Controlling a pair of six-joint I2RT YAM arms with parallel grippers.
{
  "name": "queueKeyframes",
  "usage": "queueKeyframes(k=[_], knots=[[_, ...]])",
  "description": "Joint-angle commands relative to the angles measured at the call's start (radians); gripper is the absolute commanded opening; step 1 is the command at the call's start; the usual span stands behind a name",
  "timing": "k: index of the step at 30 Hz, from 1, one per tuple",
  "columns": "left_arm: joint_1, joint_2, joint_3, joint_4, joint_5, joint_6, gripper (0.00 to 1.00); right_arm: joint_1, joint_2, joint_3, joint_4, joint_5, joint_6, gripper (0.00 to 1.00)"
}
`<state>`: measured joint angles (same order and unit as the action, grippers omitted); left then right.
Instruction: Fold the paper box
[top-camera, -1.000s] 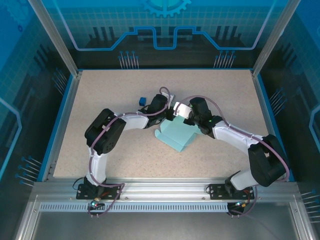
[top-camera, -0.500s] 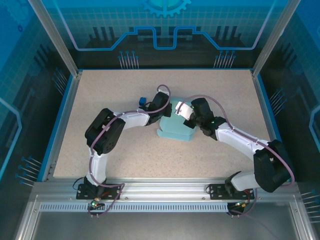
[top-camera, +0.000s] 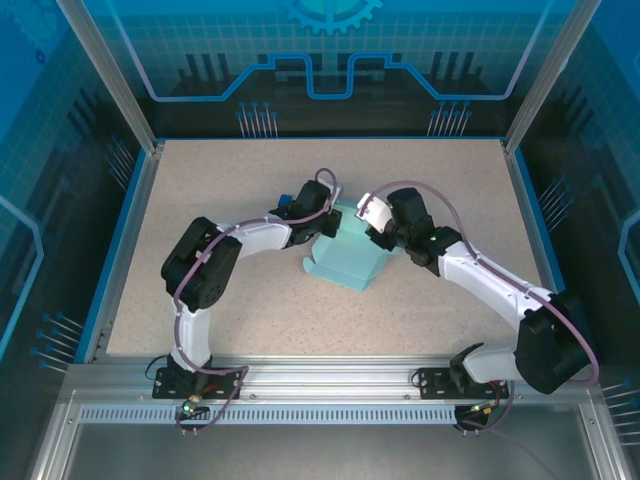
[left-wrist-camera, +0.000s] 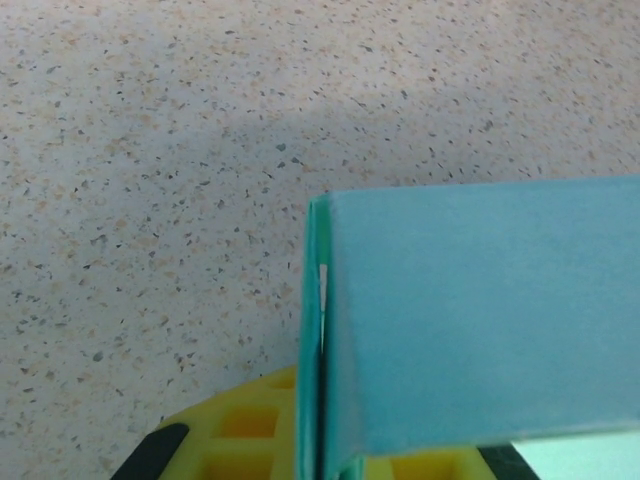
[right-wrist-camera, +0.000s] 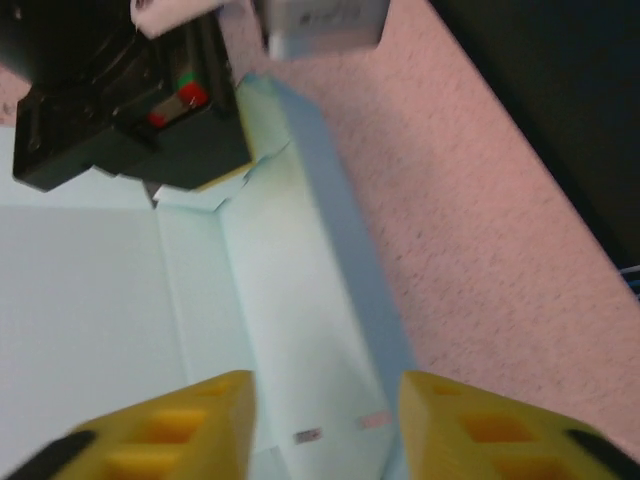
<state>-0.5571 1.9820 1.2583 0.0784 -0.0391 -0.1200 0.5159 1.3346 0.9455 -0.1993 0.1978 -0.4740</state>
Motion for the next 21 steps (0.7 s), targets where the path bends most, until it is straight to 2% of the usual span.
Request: queueKeyframes(k=[1,8,14,18,21], knots=[[0.011,-0.055,0.016,-0.089,0.113,0.082,0.0,-0.01,0.015,0.059,-0.068,0.006,-0.03,0.5],[0.012,-0.055,0.034,-0.132,0.137,0.096,0.0,-0.011,0.163,0.175,-0.137,-0.018,-0.077,0.55],[0.012,-0.06,0.035,-0.132,0.139,0.096,0.0,-0.011,0.212,0.193,-0.151,-0.032,-0.089,0.56],[0.013,-0.061,0.03,-0.125,0.146,0.097,0.0,-0.014,0.251,0.195,-0.14,-0.013,-0.103,0.52],[0.013,-0.064,0.024,-0.119,0.153,0.097,0.0,-0.014,0.29,0.215,-0.144,0.0,-0.117,0.42]])
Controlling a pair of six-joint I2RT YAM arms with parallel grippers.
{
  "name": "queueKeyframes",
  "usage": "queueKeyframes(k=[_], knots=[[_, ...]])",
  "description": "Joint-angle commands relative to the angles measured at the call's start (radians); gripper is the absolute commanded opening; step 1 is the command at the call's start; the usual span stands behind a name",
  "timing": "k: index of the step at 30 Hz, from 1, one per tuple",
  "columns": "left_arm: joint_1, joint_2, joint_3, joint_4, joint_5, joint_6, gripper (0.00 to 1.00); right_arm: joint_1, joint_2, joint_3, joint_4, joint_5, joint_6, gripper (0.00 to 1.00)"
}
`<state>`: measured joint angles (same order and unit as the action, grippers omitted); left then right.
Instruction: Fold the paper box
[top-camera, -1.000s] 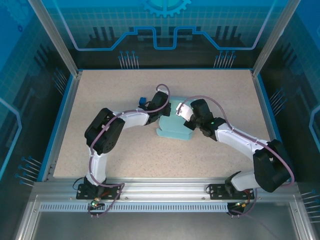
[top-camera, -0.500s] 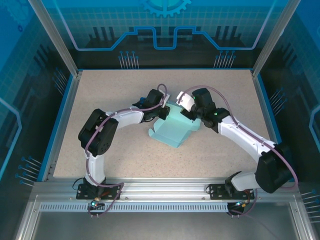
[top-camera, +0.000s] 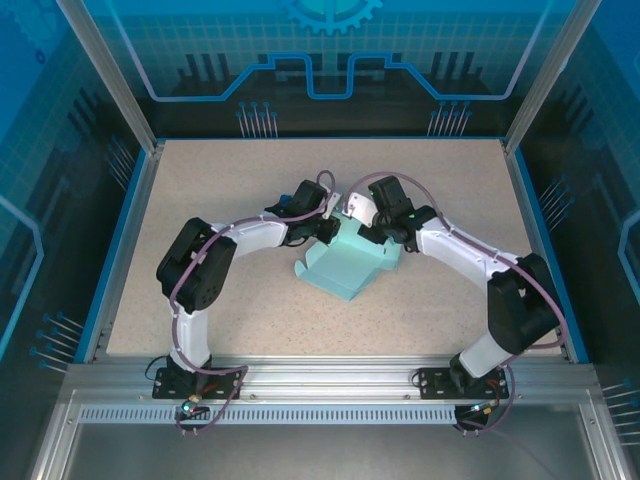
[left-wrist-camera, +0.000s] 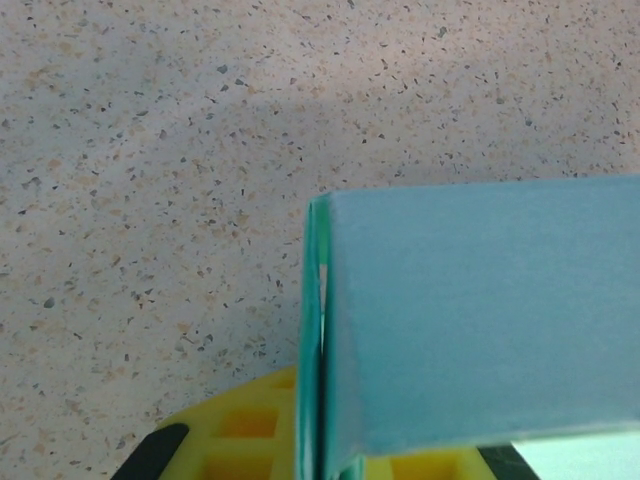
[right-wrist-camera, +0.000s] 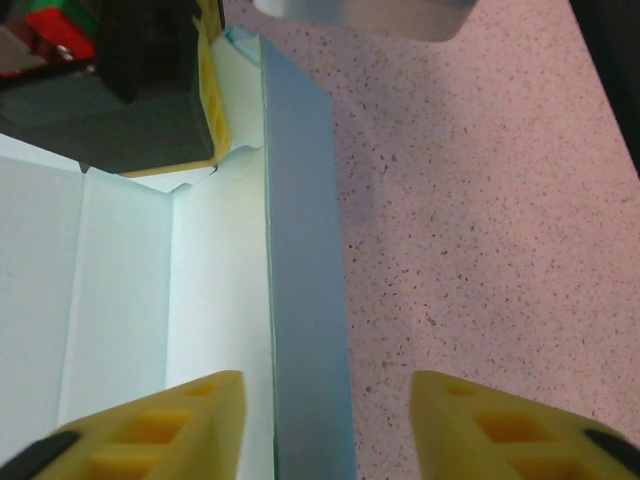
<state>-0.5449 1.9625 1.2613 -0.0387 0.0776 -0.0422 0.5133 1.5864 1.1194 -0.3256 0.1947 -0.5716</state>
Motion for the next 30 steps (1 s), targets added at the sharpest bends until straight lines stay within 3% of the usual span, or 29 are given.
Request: queueKeyframes(k=[1,6,10,16,24,30], knots=[[0.001,-0.044,0.02,0.002,0.036,0.02,0.0,-0.012,0.046,0.044,-0.015,0.008,-0.023,0.38],[0.002,-0.041,0.015,0.007,0.027,0.017,0.0,-0.009,0.051,0.043,0.003,0.025,-0.044,0.12],[0.002,-0.02,0.014,0.013,-0.002,0.013,0.0,-0.007,0.03,0.029,0.003,0.001,-0.032,0.01],[0.002,0.007,-0.011,0.056,-0.045,0.007,0.08,-0.007,-0.001,-0.019,0.032,-0.026,0.005,0.0],[0.021,0.0,-0.062,0.109,0.064,0.016,0.24,-0.031,-0.014,-0.045,0.049,-0.034,0.014,0.0],[0.026,-0.011,-0.075,0.103,0.11,0.026,0.29,-0.037,-0.016,-0.039,0.049,-0.03,0.012,0.0]])
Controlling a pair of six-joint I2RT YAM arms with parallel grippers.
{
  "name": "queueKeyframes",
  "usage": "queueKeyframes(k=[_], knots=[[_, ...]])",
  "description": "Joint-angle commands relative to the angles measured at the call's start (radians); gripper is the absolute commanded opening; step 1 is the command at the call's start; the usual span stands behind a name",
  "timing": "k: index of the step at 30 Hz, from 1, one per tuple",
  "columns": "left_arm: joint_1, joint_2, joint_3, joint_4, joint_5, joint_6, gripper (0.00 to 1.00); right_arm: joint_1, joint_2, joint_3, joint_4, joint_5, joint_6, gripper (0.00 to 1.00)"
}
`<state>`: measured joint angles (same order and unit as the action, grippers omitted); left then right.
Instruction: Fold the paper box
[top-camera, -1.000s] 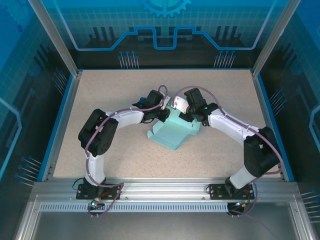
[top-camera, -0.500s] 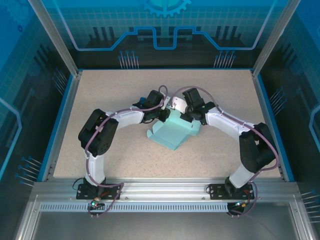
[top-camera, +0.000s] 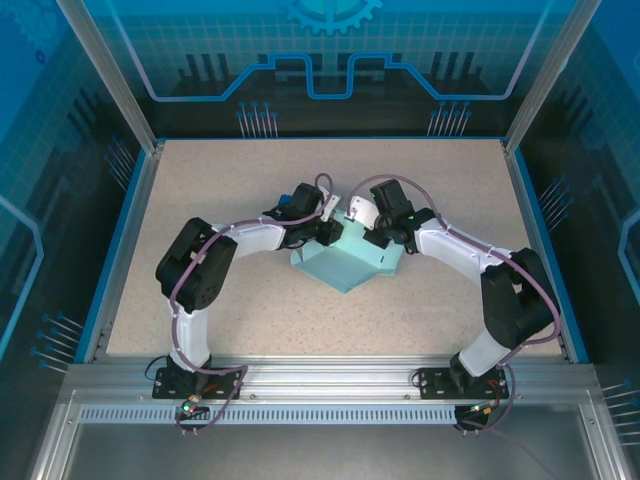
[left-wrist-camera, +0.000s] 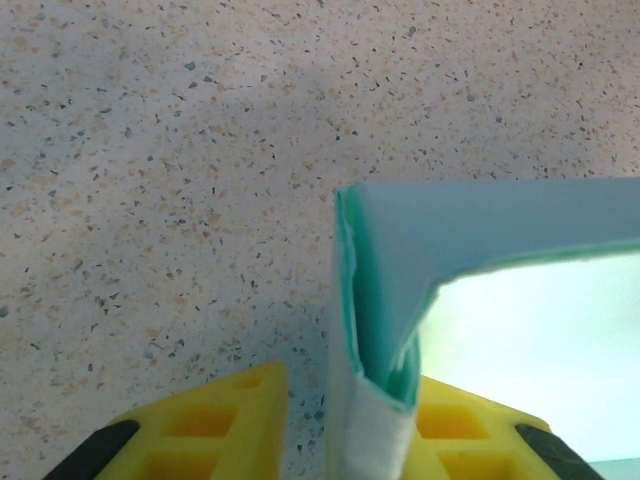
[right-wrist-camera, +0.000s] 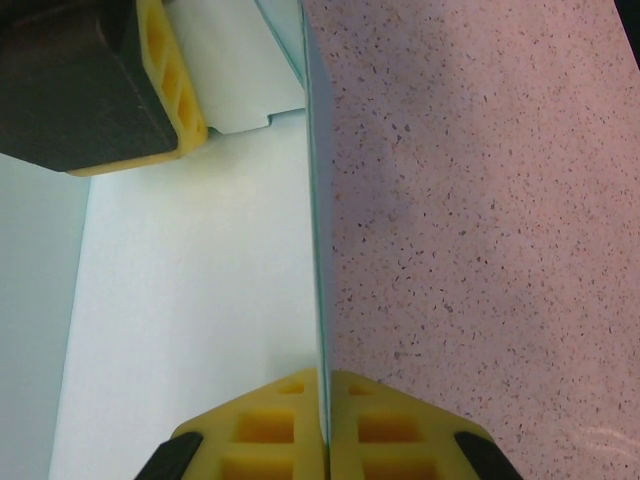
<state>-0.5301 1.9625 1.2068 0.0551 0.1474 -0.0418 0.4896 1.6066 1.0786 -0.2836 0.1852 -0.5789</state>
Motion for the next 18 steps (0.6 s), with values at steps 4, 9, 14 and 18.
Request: queueKeyframes(k=[4,9,14,18], knots=[[0.015,-0.028,-0.023,-0.03,0.064,0.027,0.33,-0.013,-0.045,-0.001,0.012,-0.011,0.016,0.0],[0.016,-0.029,-0.011,-0.084,0.085,0.024,0.27,-0.013,-0.051,-0.005,0.023,-0.001,0.016,0.0],[0.016,-0.017,-0.005,-0.084,0.028,0.025,0.15,-0.008,-0.056,-0.006,0.027,-0.011,0.016,0.0],[0.015,0.01,0.022,-0.085,-0.098,-0.037,0.08,0.015,-0.066,-0.017,0.036,-0.011,0.027,0.0]])
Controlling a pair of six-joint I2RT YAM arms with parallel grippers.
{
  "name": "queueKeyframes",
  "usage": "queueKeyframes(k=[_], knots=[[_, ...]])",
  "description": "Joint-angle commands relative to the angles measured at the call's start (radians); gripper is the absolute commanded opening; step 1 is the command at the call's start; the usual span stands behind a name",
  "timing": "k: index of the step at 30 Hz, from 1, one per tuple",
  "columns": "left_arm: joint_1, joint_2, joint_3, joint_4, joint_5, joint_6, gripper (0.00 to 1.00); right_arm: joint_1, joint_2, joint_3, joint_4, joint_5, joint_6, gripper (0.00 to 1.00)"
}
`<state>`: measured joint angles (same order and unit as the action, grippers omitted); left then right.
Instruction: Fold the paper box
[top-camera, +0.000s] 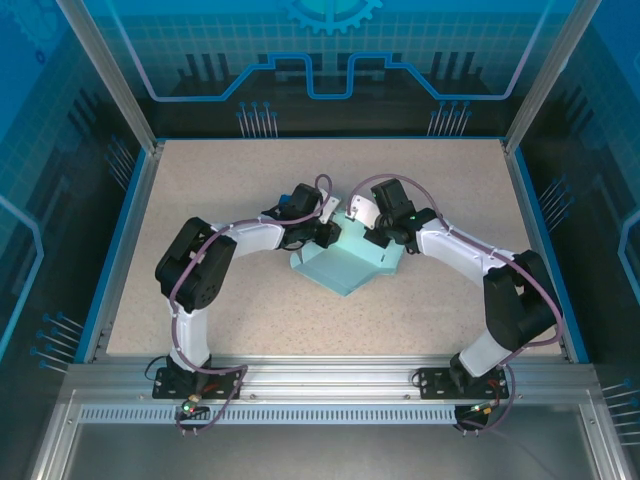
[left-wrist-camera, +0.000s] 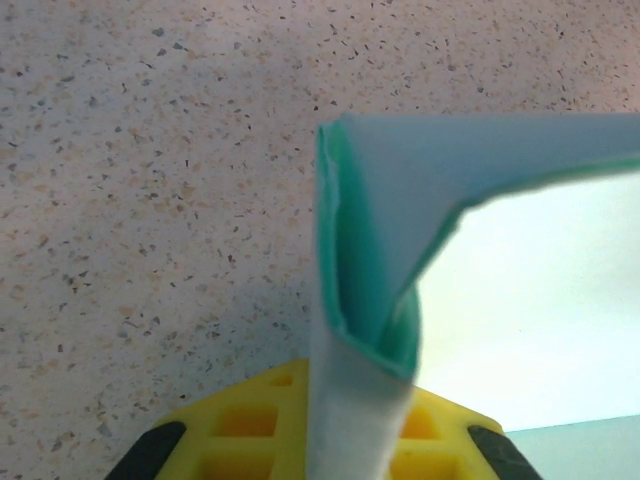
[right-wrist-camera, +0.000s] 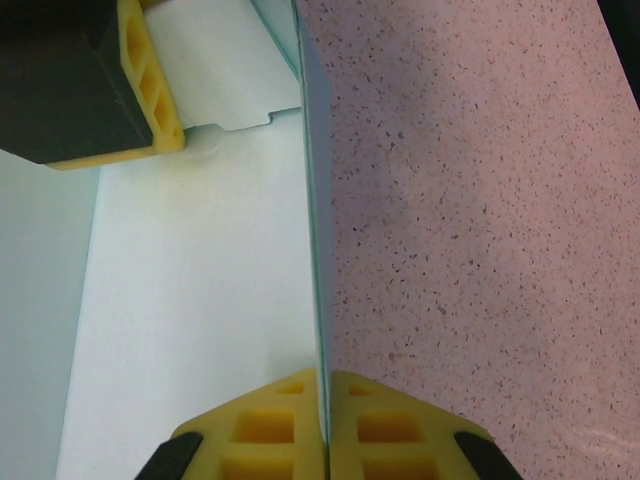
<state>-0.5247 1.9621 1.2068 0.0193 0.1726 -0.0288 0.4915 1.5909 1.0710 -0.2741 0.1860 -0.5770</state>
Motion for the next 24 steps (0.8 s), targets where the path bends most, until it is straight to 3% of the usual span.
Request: queueKeyframes(k=[1,7,12,15,18,24], knots=[[0.008,0.019,0.029,-0.055,-0.155,-0.072,0.07,0.016,-0.054,-0.012,0.03,-0.014,0.029,0.0],[-0.008,0.047,0.056,-0.078,-0.34,-0.129,0.0,0.04,-0.066,-0.024,0.034,0.0,0.038,0.0],[-0.009,0.023,0.011,0.017,-0.261,-0.12,0.0,0.039,-0.069,-0.036,0.044,0.028,0.046,0.0],[-0.009,-0.012,-0.021,0.062,-0.231,-0.101,0.0,0.024,-0.079,-0.026,0.019,0.022,0.077,0.15],[-0.008,-0.045,-0.045,0.088,-0.219,-0.096,0.0,0.016,-0.112,-0.006,-0.016,-0.012,0.152,0.4],[-0.022,-0.099,-0.072,0.07,-0.277,-0.12,0.0,0.015,-0.201,0.032,-0.11,-0.092,0.395,0.54]])
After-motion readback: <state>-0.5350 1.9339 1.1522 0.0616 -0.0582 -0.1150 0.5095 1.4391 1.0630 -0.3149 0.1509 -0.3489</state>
